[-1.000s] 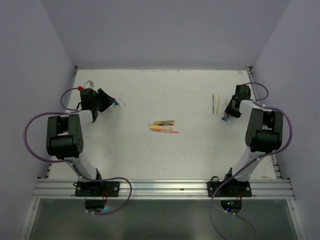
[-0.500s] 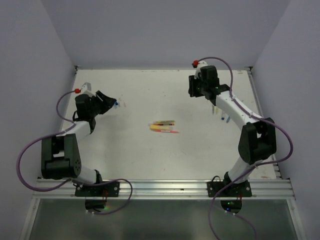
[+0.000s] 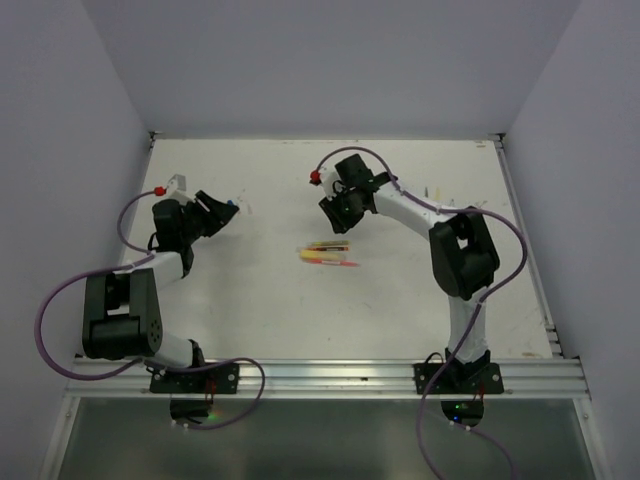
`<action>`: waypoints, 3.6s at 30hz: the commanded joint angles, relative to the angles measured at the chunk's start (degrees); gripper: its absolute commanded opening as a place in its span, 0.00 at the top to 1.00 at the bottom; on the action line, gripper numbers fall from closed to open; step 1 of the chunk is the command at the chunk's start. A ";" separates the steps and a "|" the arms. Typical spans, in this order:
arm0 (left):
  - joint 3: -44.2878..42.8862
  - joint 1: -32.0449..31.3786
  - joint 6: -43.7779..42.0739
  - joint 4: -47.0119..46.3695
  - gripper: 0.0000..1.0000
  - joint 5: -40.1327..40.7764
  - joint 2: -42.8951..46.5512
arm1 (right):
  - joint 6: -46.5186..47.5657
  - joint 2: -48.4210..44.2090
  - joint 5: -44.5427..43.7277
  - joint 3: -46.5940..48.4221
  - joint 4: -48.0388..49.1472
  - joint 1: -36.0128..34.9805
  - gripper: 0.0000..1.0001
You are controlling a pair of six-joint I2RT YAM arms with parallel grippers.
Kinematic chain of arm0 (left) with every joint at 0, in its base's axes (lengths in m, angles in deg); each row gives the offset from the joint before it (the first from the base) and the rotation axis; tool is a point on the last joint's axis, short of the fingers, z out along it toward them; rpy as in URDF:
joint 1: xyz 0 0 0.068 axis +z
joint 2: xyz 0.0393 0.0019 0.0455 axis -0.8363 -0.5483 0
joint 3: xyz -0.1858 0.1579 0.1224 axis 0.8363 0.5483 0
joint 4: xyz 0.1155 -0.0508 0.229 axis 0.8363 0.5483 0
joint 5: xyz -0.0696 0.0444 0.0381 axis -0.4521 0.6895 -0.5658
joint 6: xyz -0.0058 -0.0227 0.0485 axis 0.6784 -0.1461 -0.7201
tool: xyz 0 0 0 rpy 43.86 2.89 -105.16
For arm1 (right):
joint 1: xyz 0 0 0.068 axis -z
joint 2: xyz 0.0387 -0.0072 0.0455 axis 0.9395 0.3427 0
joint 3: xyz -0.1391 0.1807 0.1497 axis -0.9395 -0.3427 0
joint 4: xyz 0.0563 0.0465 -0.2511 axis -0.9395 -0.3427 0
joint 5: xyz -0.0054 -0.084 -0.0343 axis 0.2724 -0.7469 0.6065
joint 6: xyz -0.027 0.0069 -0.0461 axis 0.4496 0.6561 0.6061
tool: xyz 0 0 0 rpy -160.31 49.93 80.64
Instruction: Open the pen caps
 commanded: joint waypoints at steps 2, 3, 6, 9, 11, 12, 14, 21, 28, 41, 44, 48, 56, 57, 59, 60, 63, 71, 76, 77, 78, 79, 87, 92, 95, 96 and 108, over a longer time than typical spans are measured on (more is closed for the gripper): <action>0.98 0.31 0.44 -5.09 0.48 -2.10 -0.15 | 5.52 2.22 2.44 4.24 -4.68 -2.04 0.65; 1.15 0.31 0.35 -5.44 0.48 -2.10 0.03 | 5.61 2.40 2.53 4.07 -4.51 -2.48 0.65; 1.24 0.31 0.17 -5.27 0.48 -2.19 0.03 | 5.79 2.40 2.53 3.01 -3.37 -3.18 0.66; 1.33 0.40 0.08 -5.44 0.48 -2.36 -0.06 | 5.96 3.10 2.44 2.22 -2.75 -3.62 0.67; 1.59 0.31 0.17 -5.70 0.48 -2.45 0.03 | 5.61 3.80 2.09 2.30 -2.49 -3.71 0.67; 1.59 0.40 0.17 -5.70 0.48 -2.54 0.03 | 5.61 3.89 2.35 2.48 -2.49 -3.80 0.67; 1.68 0.31 0.00 -5.62 0.48 -2.63 0.38 | 5.70 4.42 2.36 2.74 -2.57 -4.06 0.67; 2.03 0.40 -0.27 -5.62 0.48 -2.63 0.47 | 5.96 5.91 1.91 3.89 -3.01 -4.33 0.68; 2.12 0.31 -0.88 -5.35 0.48 -2.54 0.91 | 6.23 8.46 0.69 5.03 -3.89 -4.41 0.69; 2.21 0.31 -0.45 -5.44 0.47 -4.12 1.43 | 7.28 13.48 -1.07 6.70 -2.67 -4.41 1.00; 2.30 0.31 0.34 -5.44 0.47 -5.17 2.05 | 6.85 13.21 -3.61 6.87 -0.47 -4.50 1.00; 2.65 0.40 1.40 -5.00 0.47 -6.76 3.89 | 5.18 11.63 -9.23 8.71 1.56 -4.50 1.00; 2.30 -2.06 2.81 1.23 0.47 -7.55 7.58 | -8.33 -2.77 -11.54 2.32 7.61 -5.20 1.00; 2.47 -2.67 2.90 1.76 0.47 -7.38 8.46 | -9.41 -5.14 -11.01 0.13 9.45 -5.47 1.00; 3.35 -4.96 5.00 0.98 0.47 -7.64 8.90 | -13.95 -11.03 -7.94 -6.55 11.39 -6.69 1.00; 3.61 -6.09 5.79 0.19 0.47 -7.73 9.51 | -15.29 -12.70 -7.32 -8.49 12.71 -7.57 1.00; 3.97 -11.18 6.32 4.56 0.47 -3.26 13.54 | -20.74 -18.77 -6.09 -15.26 14.47 -9.41 1.00; 6.16 -16.39 10.10 6.78 0.46 1.24 23.66 | -29.36 -32.12 2.35 -31.35 24.66 -13.81 1.00; 5.81 -21.04 10.98 8.53 0.47 3.60 24.90 | -32.52 -36.62 3.93 -35.74 27.30 -15.40 1.00; 5.99 -21.83 11.16 8.71 0.47 4.05 24.99 | -32.88 -37.15 3.94 -36.10 27.66 -15.49 1.00; 6.16 -23.23 11.42 8.54 0.47 4.49 25.16 | -32.88 -38.11 3.94 -36.19 27.75 -15.66 1.00; 6.86 -23.94 12.03 8.19 0.47 5.01 25.34 | -33.06 -38.47 3.85 -36.28 27.57 -15.66 1.00; 8.28 -30.70 15.11 2.30 0.47 7.12 23.15 | -33.94 -39.61 4.81 -35.66 27.66 -16.19 1.00; 7.13 -34.05 15.38 1.33 0.47 8.71 21.74 | -34.03 -39.09 4.46 -35.93 27.84 -16.63 1.00; 6.61 -35.46 15.46 1.15 0.47 9.41 20.86 | -33.94 -39.00 4.64 -36.19 28.36 -16.63 1.00; 6.60 -35.64 15.64 0.98 0.48 9.50 20.68 | -33.94 -38.91 4.73 -36.36 28.54 -16.63 1.00; 6.78 -36.25 16.70 -0.52 0.47 10.03 21.04 | -34.55 -36.98 5.60 -36.63 30.29 -17.16 1.00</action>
